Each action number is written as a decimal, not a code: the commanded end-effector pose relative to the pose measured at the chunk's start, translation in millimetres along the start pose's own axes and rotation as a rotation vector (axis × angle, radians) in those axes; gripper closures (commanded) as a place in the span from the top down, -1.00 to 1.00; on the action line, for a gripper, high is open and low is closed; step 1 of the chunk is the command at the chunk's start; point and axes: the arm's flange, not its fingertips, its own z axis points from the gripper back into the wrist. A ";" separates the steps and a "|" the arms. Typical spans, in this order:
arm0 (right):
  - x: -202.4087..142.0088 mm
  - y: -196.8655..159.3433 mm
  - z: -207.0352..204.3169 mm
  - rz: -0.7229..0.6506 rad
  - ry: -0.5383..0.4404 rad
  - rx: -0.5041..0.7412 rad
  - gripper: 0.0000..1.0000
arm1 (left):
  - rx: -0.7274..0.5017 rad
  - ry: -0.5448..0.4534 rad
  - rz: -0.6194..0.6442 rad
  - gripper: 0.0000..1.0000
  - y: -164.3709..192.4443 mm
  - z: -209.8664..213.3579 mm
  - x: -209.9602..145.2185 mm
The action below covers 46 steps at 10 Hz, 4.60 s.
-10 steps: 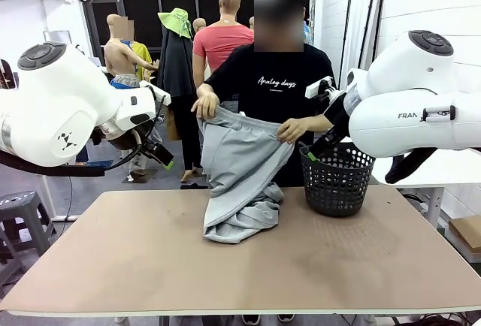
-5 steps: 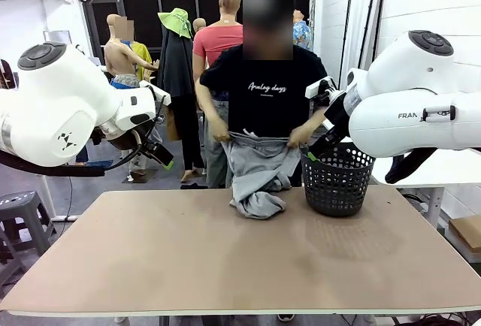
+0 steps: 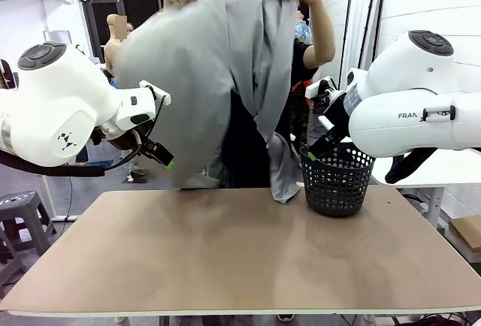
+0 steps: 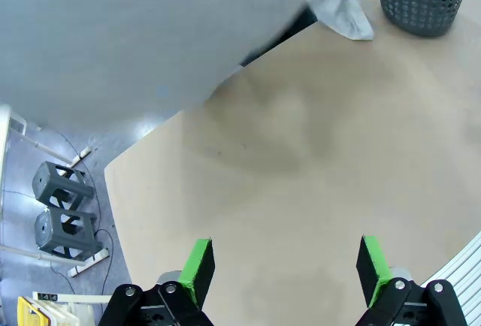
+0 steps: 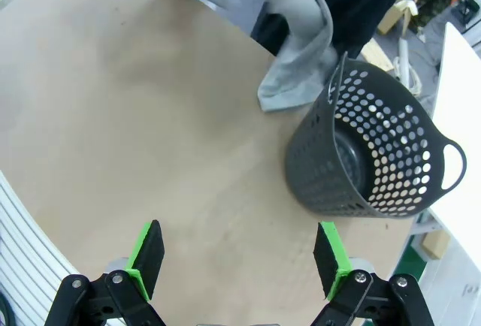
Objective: Fold the training pants.
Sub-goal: Grab both ends of the Training pants handed by a person.
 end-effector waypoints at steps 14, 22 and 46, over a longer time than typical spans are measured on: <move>0.8 -0.3 -0.9 -0.006 -0.007 -0.001 1.00 | 0.002 0.001 -0.009 1.00 1.0 -0.3 -0.1; 0.8 -0.3 -0.9 -0.006 -0.007 -0.001 1.00 | 0.002 0.001 -0.009 1.00 1.0 -0.3 -0.1; 0.8 -0.3 -0.9 -0.006 -0.007 -0.001 1.00 | 0.002 0.001 -0.009 1.00 1.0 -0.3 -0.1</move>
